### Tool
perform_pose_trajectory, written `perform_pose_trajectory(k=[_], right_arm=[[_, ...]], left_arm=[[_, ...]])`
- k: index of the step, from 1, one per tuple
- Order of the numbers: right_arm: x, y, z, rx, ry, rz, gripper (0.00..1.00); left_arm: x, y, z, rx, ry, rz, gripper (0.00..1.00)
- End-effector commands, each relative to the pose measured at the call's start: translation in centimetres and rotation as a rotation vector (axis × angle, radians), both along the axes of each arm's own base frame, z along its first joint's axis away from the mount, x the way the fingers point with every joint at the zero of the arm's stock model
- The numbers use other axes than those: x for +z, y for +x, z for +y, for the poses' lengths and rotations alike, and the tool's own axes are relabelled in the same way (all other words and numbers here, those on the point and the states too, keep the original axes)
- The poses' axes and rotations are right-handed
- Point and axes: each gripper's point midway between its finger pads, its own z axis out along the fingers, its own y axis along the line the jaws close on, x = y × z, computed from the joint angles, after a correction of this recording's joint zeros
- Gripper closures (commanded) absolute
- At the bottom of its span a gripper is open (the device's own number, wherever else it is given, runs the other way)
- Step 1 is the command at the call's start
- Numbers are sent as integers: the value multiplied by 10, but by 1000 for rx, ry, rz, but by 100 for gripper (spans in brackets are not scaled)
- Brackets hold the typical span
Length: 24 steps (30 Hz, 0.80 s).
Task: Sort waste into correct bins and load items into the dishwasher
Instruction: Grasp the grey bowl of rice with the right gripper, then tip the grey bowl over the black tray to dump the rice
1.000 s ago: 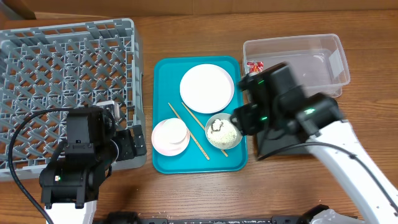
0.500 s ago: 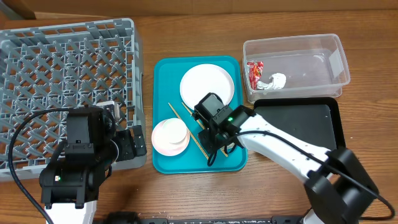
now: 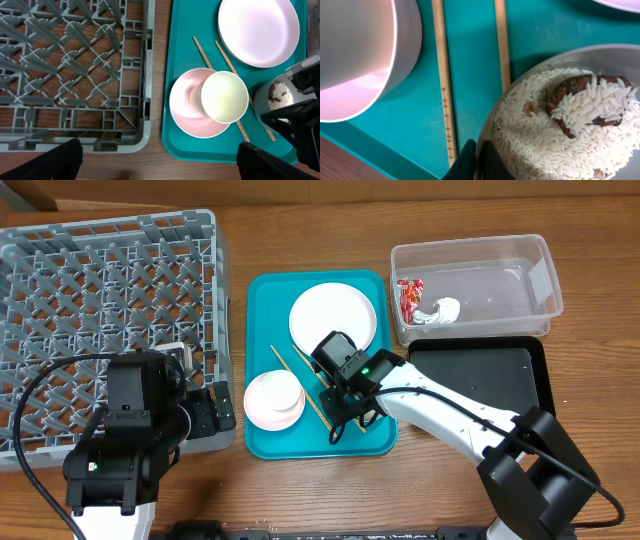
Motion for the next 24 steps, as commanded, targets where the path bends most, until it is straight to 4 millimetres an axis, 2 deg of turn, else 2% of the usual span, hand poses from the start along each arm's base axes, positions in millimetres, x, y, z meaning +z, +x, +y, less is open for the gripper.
perform_pose_trajectory(k=[1,3,4,7,8,9,11,15,19,20,24], right_arm=[[10,1,0,-26,8,10,96],[37,11,0,-44,42,-25,96],[58,19,-2,-63,73,-57,96],[106,35,-20,-139,143,-128,96],[111,36,-23,-154,151,-134,96],[129,40,-36,-193,195,-148,96],[142,43,-49,-233,255,-126,96],[147,47,-82,-347,417,45,96],[133,51,-119,-395,560,127,96],[131,50,-123,-394,588,139,96],[123,49,-152,-470,829,198,96]], left_arm=[[8,2,0,6,0,-23,0],[8,2,0,6,0,-23,0],[8,2,0,6,0,-23,0],[9,2,0,6,0,-24,0],[9,2,0,6,0,-24,0],[9,2,0,6,1,-24,0],[9,2,0,6,0,-24,0],[8,2,0,6,0,-24,0],[9,2,0,6,0,-24,0],[9,2,0,6,0,-24,0],[9,3,0,6,0,-25,0]])
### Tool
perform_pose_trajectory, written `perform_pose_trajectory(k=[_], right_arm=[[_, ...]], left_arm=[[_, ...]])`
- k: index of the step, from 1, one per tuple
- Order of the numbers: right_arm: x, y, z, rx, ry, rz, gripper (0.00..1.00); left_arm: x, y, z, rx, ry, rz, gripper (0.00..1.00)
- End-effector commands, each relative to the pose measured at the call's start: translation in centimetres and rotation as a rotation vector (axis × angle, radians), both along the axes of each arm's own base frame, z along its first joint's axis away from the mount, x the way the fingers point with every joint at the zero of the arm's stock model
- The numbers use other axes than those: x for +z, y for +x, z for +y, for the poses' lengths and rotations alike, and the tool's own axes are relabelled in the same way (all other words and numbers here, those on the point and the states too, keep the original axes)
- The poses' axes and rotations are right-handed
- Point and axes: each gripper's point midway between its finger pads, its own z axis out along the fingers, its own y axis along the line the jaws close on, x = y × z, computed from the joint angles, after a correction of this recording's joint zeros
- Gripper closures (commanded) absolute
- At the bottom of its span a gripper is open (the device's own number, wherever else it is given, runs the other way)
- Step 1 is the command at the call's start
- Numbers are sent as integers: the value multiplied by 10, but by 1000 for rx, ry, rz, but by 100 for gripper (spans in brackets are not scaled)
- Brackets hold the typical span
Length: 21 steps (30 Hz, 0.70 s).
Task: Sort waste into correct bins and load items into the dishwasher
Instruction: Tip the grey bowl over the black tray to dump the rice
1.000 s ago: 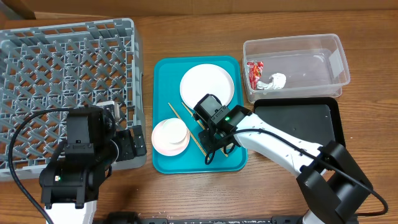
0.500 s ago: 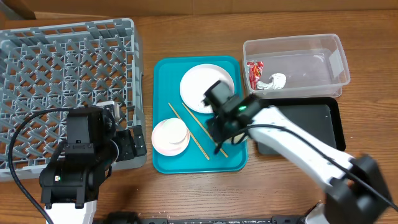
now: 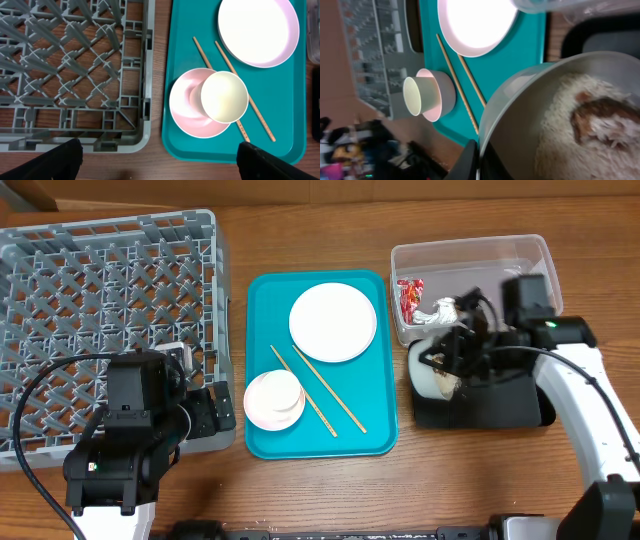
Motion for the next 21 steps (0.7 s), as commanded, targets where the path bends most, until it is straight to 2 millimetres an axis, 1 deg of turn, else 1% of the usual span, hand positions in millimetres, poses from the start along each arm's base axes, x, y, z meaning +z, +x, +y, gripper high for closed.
perform_pose_trajectory(k=[1,4,7,11,12,15,19,21], right_arm=[[8,-2,-13,-33,280,-35,96],[11,1,-32,-94,440,-67,96],[11,6,-64,-206,608,-65,96],[22,14,-91,-273,778,-93,96],[23,14,-97,-293,805,-89,96],[16,15,-115,-388,842,-14,96],[16,14,-127,-439,856,3,96],[16,13,-132,-473,875,41,96]], left_arm=[[8,2,0,6,0,-23,0],[8,2,0,6,0,-23,0],[8,2,0,6,0,-23,0],[8,2,0,6,0,-23,0],[8,2,0,6,0,-23,0],[8,2,0,6,0,-23,0],[8,2,0,6,0,-23,0],[8,2,0,6,0,-23,0]])
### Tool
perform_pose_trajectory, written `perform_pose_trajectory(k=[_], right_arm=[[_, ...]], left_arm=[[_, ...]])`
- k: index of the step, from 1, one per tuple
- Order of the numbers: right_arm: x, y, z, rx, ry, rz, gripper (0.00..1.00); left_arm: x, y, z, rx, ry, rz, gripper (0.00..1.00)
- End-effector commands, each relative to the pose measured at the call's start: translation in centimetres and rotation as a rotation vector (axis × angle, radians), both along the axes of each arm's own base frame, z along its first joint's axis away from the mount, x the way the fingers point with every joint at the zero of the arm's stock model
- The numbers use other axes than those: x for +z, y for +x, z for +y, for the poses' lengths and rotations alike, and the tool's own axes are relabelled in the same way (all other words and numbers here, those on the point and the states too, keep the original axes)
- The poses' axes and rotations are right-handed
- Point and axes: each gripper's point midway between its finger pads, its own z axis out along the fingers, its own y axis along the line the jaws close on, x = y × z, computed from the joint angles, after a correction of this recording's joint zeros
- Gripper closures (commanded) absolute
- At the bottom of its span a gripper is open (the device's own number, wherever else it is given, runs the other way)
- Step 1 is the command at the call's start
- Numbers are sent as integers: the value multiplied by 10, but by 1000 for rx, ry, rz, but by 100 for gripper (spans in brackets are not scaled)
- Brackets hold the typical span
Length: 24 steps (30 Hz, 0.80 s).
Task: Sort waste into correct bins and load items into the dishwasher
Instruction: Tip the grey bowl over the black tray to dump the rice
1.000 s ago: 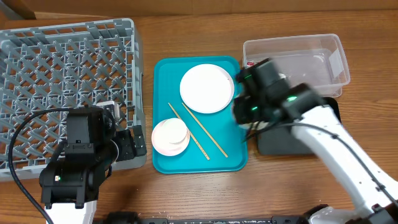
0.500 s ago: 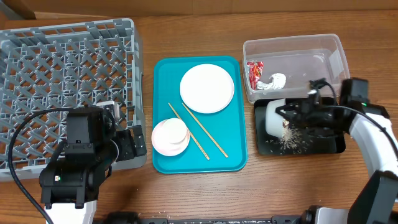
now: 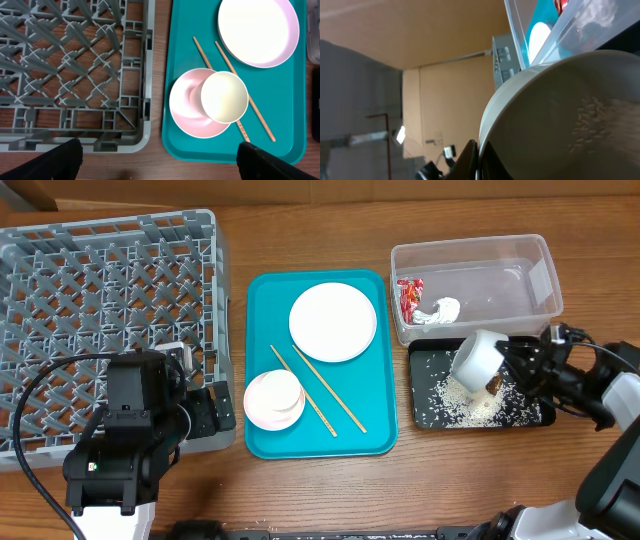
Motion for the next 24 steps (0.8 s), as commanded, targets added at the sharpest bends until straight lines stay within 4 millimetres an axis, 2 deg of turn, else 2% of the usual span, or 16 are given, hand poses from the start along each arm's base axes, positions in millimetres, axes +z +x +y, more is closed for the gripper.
perform_pose_trajectory(k=[1,9,17,18,19,21,22,24], right_arm=[[6,-1,-8,-27,93,51,96],[6,-1,-9,-32,139,120,96],[6,0,2,8,72,25,95],[3,2,2,9,48,22,92],[-4,2,2,7,12,44,96],[-20,1,1,-4,-28,150,96],[-20,1,1,-4,-26,150,96],[8,2,5,21,-6,-103,96]], left_arm=[[8,2,0,6,0,-22,0],[7,3,-1,4,-3,-17,0],[7,3,-1,4,-3,-17,0],[7,3,-1,5,-2,-17,0],[7,3,-1,5,-2,-16,0],[7,3,-1,4,-3,-16,0],[7,3,-1,4,-3,-15,0],[6,3,-1,4,-3,-13,0]])
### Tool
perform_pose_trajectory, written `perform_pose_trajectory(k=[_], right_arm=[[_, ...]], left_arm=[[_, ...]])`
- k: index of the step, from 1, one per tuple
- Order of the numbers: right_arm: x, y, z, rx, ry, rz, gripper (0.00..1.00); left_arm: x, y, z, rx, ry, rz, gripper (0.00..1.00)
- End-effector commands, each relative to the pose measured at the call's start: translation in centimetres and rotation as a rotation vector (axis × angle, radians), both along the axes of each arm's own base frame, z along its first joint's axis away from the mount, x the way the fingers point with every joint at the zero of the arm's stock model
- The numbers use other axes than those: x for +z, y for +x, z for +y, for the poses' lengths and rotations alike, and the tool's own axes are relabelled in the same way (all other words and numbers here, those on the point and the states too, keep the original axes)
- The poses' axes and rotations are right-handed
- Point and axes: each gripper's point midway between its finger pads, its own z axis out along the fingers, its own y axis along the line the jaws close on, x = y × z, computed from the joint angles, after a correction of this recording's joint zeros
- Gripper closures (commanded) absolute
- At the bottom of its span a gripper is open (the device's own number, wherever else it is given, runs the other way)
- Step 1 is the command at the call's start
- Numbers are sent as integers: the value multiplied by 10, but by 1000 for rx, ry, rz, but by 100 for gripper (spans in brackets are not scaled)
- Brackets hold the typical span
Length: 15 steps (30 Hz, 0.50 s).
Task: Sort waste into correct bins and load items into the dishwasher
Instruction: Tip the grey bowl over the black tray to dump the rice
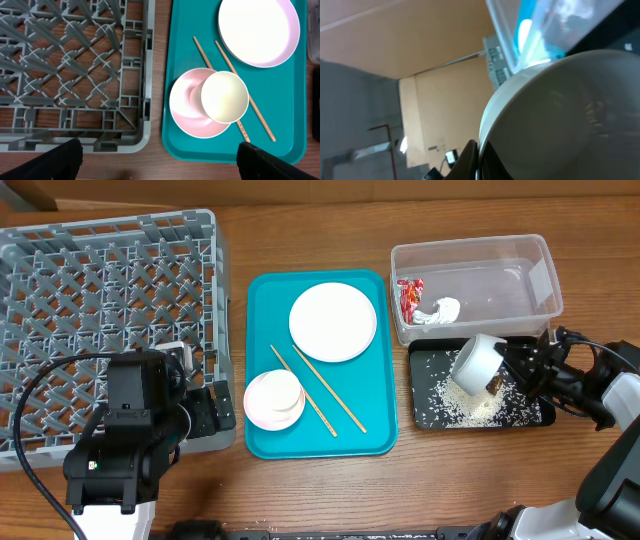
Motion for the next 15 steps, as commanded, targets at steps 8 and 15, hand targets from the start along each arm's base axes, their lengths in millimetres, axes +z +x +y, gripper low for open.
perform_pose_trajectory(k=[8,15], right_arm=[[9,0,18,77,-111,-248,95],[25,-4,34,118,-110,-391,96]], left_arm=[[5,4,-1,4,-2,-10,0],[4,5,-1,4,-2,-4,0]])
